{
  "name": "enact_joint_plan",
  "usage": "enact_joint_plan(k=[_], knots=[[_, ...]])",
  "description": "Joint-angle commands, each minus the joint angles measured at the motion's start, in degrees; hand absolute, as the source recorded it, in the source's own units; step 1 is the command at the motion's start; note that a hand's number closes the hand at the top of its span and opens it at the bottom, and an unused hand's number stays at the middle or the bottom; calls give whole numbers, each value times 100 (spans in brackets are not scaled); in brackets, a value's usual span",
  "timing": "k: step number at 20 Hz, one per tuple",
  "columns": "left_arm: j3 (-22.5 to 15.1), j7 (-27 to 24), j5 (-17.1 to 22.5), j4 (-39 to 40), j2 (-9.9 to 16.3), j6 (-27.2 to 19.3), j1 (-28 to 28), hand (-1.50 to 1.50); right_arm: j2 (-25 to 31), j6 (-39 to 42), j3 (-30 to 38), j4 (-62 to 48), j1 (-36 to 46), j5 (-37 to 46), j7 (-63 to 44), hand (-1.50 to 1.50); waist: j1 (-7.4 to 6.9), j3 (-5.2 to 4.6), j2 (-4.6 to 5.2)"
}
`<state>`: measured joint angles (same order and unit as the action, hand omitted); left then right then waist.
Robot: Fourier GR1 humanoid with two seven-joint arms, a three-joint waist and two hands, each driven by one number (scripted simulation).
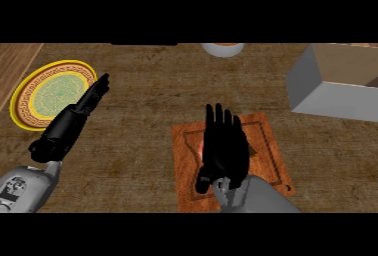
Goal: Pick the squash from the cutting board and place it in the cardboard box
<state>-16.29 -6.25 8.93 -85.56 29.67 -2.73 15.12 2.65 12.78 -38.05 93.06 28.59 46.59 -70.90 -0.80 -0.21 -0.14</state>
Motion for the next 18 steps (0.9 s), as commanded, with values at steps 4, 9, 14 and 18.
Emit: enact_joint_plan(k=[4,9,14,18], knots=[[176,-97,55,3,33,132,-53,0,-255,191,-18,-732,410,219,-1430,-150,0,11,0],[181,126,-2,-123,14,140,49,0,-257,188,-151,-1077,507,112,-1430,-150,-31,14,-9],[237,-9,-15,-69,13,234,-78,0,-257,-28,-292,-1386,311,170,-1430,-150,-23,14,-4],[277,10,-143,161,-125,172,138,0,-258,407,178,-1346,550,52,-1350,-150,93,15,5]])
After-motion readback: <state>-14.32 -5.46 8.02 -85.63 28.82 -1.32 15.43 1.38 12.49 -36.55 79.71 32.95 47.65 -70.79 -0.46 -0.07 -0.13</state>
